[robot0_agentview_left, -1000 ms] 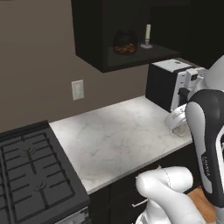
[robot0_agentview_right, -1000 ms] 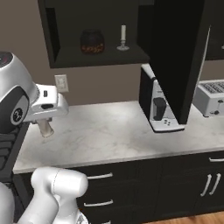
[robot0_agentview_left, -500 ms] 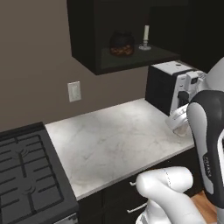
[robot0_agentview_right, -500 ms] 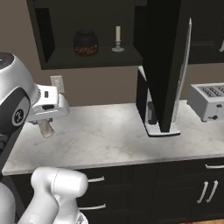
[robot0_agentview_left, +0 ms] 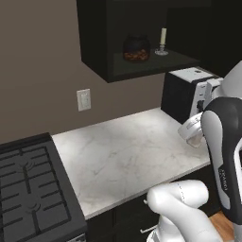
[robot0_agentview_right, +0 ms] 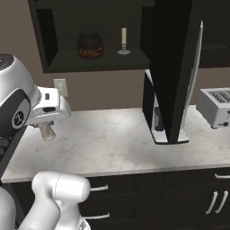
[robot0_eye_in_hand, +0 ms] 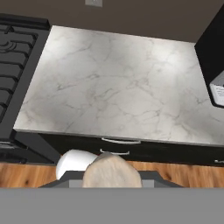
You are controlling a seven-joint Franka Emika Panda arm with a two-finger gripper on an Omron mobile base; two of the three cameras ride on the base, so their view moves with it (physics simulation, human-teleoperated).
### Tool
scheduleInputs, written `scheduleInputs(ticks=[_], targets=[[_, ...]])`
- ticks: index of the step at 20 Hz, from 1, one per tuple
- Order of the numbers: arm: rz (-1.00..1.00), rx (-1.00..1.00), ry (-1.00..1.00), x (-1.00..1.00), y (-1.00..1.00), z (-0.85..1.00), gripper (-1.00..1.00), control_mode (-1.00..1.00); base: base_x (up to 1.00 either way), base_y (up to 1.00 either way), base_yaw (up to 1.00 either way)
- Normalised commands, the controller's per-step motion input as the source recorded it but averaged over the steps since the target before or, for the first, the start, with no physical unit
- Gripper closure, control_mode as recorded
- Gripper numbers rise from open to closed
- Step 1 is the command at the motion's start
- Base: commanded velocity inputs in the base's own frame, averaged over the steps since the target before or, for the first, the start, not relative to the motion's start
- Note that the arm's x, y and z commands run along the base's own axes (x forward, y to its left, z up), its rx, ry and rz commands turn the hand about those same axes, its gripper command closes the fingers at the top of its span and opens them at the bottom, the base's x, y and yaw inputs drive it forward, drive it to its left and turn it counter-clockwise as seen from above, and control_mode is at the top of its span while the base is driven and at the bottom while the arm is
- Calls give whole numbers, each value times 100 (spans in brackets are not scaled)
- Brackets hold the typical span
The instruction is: Pick the jar and candle from the dining table and place them in the open cabinet. Close the cabinet after placing the objects.
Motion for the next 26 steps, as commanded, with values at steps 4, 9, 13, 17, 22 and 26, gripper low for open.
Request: scheduleInputs(ticks=[4, 9, 13, 17, 22, 26], targets=[[0, 0, 0, 0, 0, 0, 100, 100, 32, 0, -1], [0, 0, 0, 0, 0, 0, 100, 100, 0, 0, 0], [0, 0, 0, 0, 0, 0, 100, 100, 0, 0, 0], [0, 0, 0, 0, 0, 0, 100, 100, 0, 0, 0], [0, 0, -4, -6, 0, 0, 100, -100, 0, 0, 0], [3, -4, -15, -13, 0, 10, 100, -100, 0, 0, 0]])
